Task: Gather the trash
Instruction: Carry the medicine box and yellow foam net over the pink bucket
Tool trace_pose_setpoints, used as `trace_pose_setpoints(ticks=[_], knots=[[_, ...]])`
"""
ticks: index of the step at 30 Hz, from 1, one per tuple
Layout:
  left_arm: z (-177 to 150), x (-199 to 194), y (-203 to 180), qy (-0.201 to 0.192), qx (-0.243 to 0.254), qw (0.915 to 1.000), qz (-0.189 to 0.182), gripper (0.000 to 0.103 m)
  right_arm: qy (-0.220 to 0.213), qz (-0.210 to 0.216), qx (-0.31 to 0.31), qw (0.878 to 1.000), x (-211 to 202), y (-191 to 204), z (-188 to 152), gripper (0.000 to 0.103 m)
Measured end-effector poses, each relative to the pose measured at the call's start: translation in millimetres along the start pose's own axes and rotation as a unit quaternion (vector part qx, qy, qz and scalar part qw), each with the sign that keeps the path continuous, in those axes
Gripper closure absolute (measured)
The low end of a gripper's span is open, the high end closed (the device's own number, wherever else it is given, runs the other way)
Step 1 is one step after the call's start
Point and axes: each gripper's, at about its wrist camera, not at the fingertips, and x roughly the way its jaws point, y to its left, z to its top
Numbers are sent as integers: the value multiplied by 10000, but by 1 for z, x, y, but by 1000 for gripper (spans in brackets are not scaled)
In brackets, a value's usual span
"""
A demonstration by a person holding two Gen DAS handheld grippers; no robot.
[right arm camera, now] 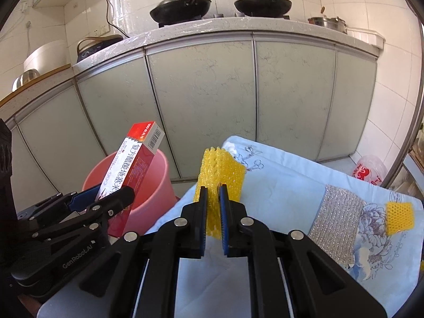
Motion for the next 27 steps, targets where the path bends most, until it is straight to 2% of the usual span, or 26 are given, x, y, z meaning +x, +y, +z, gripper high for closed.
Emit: trace_pose_setpoints(ticks=[13, 27], knots=[[4, -16, 32, -175, -268, 9992, 251, 64, -131, 264, -329, 9990, -3, 43, 12, 94], [9, -18, 70, -283, -501, 9962, 660, 64, -86, 559, -585, 9967, 21, 84, 27, 94]])
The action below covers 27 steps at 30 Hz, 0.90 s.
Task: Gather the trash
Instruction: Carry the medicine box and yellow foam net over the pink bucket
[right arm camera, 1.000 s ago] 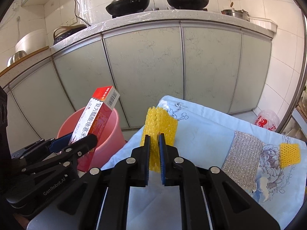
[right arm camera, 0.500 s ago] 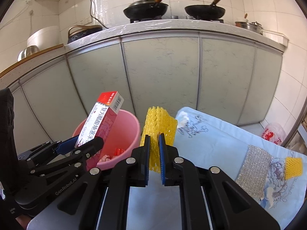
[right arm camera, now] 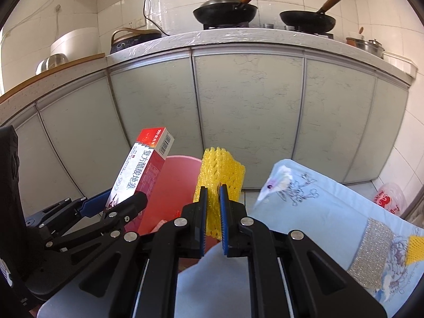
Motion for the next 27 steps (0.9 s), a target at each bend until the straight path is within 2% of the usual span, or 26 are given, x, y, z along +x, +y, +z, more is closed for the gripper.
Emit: trace_pose_setpoints(ticks=[13, 27], knots=[[-4, 30, 29, 180, -116, 9993, 318, 64, 202, 157, -64, 9997, 40, 16, 8, 94], [-1, 85, 54, 503, -190, 9962, 685, 64, 543, 281, -206, 9979, 97, 29, 12, 94]])
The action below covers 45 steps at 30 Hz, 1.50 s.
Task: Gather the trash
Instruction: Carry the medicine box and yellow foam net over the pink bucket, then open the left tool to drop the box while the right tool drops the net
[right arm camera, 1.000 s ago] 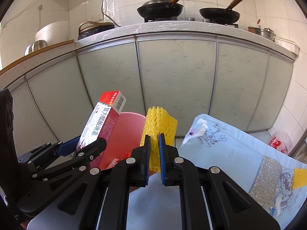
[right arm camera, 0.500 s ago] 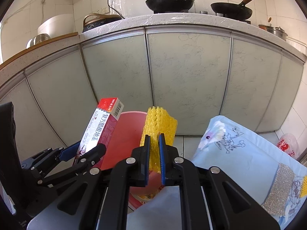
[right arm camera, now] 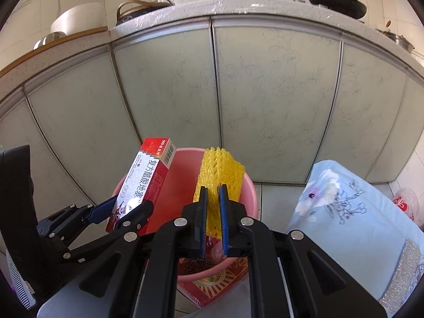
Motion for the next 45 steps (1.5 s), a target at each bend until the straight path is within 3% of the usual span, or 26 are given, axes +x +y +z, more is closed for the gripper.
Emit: trace_pose_setpoints(ticks=[21, 30, 45], knots=[[-5, 65, -4, 598, 20, 9981, 171, 64, 606, -10, -5, 9982, 64, -5, -9, 94], [-4, 68, -9, 626, 73, 9978, 195, 63, 738, 5, 53, 9973, 74, -9, -14, 94], [-1, 65, -7, 623, -50, 9976, 281, 53, 948, 39, 57, 9955, 81, -8, -14, 92]])
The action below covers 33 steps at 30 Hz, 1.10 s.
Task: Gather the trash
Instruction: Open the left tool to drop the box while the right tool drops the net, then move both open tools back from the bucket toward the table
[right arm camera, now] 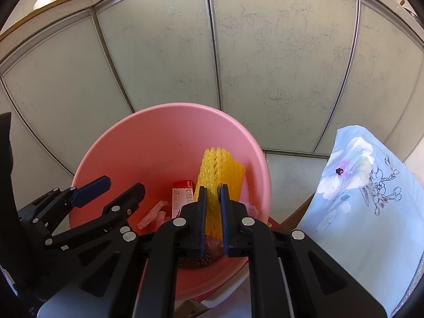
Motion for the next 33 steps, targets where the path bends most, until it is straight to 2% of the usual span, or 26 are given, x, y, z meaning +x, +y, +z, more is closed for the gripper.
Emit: trace_pose_setpoints(ticks=[2, 4, 7, 20, 33], knots=[[0, -2, 0, -27, -5, 10000, -2, 51, -10, 6, 12, 10000, -1, -1, 0, 91], [-1, -4, 1, -47, -4, 10000, 6, 50, -21, 8, 33, 10000, -3, -1, 0, 81], [-1, -8, 2, -76, -10, 10000, 14, 48, -57, 23, 79, 10000, -6, -3, 0, 79], [1, -30, 7, -256, -13, 9997, 42, 48, -251, 12, 85, 9996, -32, -7, -6, 79], [-1, -69, -2, -582, 129, 9982, -16, 48, -525, -50, 103, 9986, -73, -9, -16, 79]])
